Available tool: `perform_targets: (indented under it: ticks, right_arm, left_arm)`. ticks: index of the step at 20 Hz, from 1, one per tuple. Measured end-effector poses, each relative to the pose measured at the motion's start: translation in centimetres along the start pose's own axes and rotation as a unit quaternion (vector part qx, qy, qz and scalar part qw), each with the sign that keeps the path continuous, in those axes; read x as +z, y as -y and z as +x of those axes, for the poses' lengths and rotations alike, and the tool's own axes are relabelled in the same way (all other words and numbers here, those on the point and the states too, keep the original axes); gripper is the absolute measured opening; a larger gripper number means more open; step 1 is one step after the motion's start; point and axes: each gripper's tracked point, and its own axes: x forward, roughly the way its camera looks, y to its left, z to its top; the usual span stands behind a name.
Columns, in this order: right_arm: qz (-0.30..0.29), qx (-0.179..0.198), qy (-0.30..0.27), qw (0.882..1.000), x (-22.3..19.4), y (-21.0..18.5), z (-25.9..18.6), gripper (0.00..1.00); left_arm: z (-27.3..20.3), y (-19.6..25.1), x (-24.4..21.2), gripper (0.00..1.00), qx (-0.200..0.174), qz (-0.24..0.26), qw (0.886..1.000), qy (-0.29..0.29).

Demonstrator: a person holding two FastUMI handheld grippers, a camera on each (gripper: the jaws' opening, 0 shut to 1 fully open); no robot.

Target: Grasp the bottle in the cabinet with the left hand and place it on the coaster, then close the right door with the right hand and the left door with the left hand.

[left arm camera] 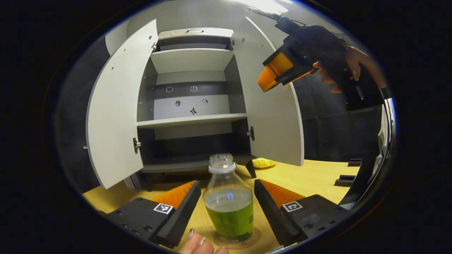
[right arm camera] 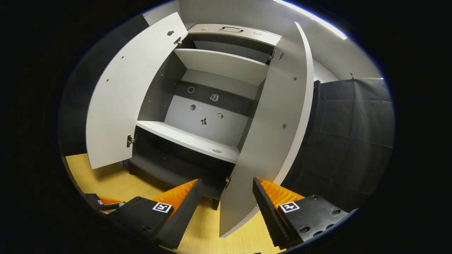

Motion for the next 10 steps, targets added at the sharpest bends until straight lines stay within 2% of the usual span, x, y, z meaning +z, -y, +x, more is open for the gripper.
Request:
perform_targets:
  ticks: [7, 10]
  right_arm:
    - [0.057, -0.008, 0.010, 0.998, 6.2, 2.0, -1.2, 0.95]
    - [0.067, -0.035, 0.023, 0.997, 8.8, 4.1, -2.1, 0.95]
  left_arm:
    - [0.5, -3.4, 11.3, 0.96, -0.032, -0.042, 0.998, 0.025]
    - [0.4, -6.2, 16.8, 0.96, -0.036, -0.029, 0.998, 0.042]
